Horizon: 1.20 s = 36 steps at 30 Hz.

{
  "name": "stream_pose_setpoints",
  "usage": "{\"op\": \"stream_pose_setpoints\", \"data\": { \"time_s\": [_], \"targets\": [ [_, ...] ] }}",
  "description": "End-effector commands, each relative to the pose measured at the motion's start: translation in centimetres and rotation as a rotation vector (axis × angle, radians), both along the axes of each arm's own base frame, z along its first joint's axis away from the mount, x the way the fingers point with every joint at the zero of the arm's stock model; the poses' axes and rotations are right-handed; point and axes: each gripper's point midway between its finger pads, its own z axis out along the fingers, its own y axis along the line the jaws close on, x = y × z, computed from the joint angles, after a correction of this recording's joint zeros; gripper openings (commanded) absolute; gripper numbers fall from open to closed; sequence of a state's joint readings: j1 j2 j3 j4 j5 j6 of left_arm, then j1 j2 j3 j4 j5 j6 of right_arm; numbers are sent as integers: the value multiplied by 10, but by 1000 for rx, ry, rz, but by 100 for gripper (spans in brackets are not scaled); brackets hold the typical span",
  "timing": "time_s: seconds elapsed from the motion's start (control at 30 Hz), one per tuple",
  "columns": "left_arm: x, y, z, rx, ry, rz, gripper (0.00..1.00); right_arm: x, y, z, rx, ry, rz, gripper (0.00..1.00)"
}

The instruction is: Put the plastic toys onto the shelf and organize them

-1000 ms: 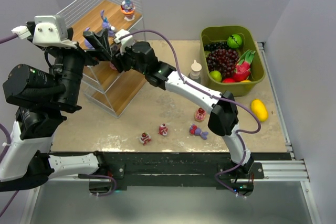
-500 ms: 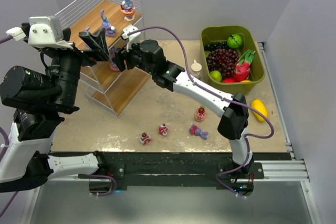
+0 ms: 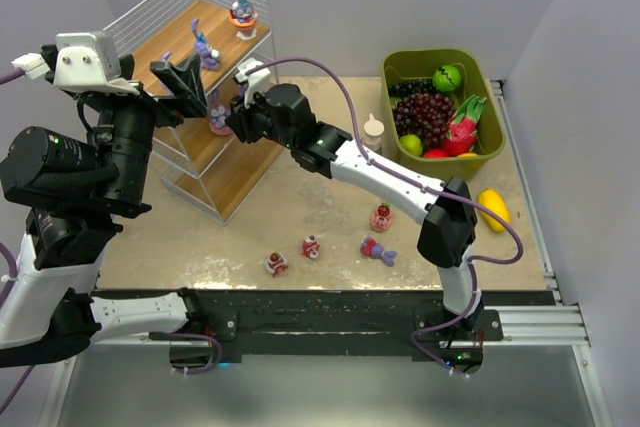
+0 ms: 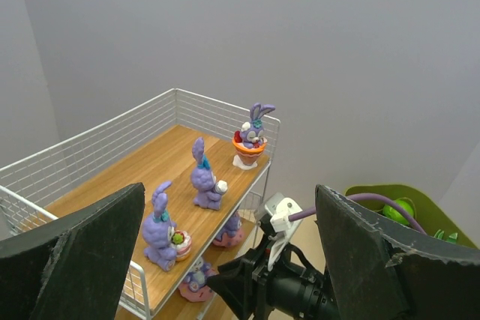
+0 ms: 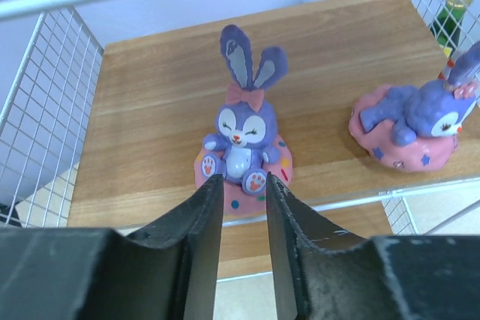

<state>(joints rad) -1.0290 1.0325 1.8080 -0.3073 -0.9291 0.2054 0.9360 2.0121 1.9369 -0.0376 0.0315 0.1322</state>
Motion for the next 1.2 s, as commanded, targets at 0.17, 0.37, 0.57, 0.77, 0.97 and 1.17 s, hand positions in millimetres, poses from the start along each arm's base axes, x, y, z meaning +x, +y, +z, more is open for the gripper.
{"op": "stream_pose_setpoints", "data": {
  "time_s": [0.17, 0.37, 0.57, 0.77, 0.97, 1.17],
  "targets": [
    [-1, 5, 5, -15, -11, 20, 99, -7, -7, 27, 55, 9, -10, 25],
    [-2, 7, 4, -18, -12, 20, 99, -3, -5, 20, 29, 1, -16, 25],
    [-2, 7, 4, -18, -11, 20, 99, 2, -4, 11, 3, 2, -29, 25],
    [-2, 6, 3, -17, -11, 20, 100, 6, -3, 3, -13, 4, -44, 25],
    [-2, 6, 3, -17, -11, 20, 99, 12, -1, -2, -27, 2, -53, 25],
    [-2, 7, 4, -19, -12, 20, 100, 18, -1, -4, -34, 2, -76, 25]
  ]
}}
